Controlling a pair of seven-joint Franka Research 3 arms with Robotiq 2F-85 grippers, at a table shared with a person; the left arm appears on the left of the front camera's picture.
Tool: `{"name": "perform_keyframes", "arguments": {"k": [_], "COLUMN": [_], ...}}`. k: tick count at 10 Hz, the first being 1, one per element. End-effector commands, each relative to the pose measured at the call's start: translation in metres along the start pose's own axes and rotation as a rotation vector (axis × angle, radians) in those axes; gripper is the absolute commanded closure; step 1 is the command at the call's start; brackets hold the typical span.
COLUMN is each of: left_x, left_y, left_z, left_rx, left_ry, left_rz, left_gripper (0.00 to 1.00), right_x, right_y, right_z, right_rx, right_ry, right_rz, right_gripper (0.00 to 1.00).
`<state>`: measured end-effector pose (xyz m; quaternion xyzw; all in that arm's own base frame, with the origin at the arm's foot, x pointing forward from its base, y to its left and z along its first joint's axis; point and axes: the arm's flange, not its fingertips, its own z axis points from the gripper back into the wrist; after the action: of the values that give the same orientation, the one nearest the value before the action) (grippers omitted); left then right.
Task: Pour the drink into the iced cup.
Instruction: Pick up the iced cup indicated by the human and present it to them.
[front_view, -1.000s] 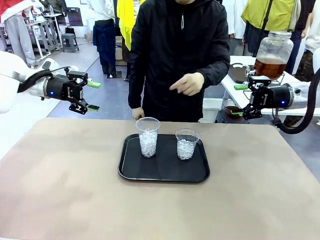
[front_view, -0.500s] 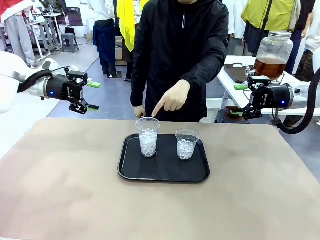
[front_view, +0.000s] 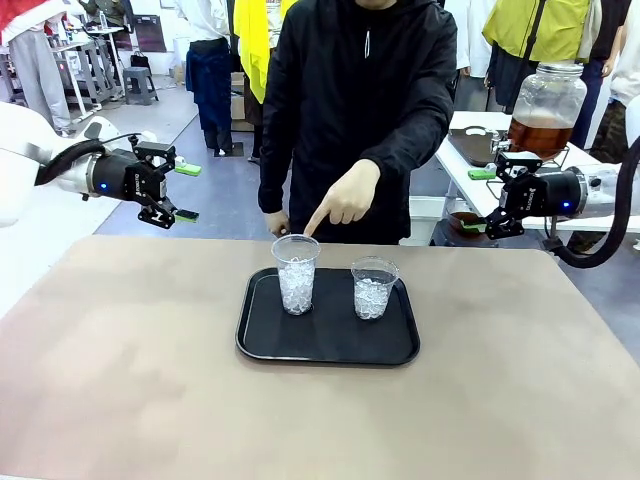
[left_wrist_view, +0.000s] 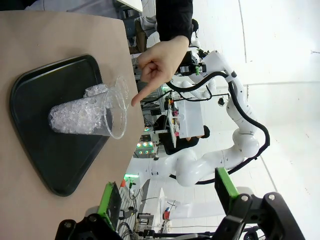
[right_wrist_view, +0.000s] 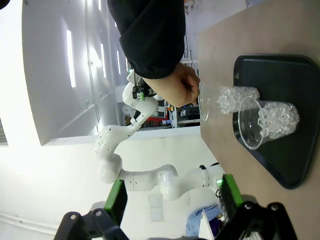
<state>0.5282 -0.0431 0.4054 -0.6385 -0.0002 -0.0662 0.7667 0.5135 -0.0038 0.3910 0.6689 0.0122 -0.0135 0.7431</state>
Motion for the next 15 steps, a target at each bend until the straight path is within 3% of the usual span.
{"name": "perform_keyframes", "arguments": {"k": [1, 5, 8, 11, 12, 13, 15], "left_x": [-0.003, 0.0, 0.001, -0.014, -0.017, -0.019, -0.004], "left_y": [-0.002, 0.0, 0.005, 0.012, 0.014, 0.012, 0.011], "left_z": [0.001, 0.0, -0.004, -0.01, -0.011, -0.01, -0.007], "left_rx": [0.004, 0.0, 0.075, 0.111, 0.075, 0.086, 0.12], "left_ry": [-0.006, 0.0, 0.018, -0.029, 0.001, 0.039, 0.008], "left_rz": [-0.008, 0.0, -0.451, -0.742, -0.788, -0.741, -0.738], "left_gripper": [0.0, 0.0, 0.0, 0.0, 0.0, 0.0, 0.0], "right_x": [-0.001, -0.001, -0.001, -0.001, -0.001, -0.001, -0.001], "right_y": [0.001, 0.001, 0.001, 0.001, 0.001, 0.001, 0.001], "right_z": [0.0, 0.0, 0.0, 0.0, 0.0, 0.0, 0.0], "right_rx": [0.0, 0.0, 0.0, 0.0, 0.0, 0.0, 0.0], "right_ry": [-0.004, -0.004, -0.004, -0.004, -0.004, -0.004, -0.004], "right_rz": [0.001, 0.001, 0.001, 0.001, 0.001, 0.001, 0.001], "right_gripper": [0.0, 0.0, 0.0, 0.0, 0.0, 0.0, 0.0]}}
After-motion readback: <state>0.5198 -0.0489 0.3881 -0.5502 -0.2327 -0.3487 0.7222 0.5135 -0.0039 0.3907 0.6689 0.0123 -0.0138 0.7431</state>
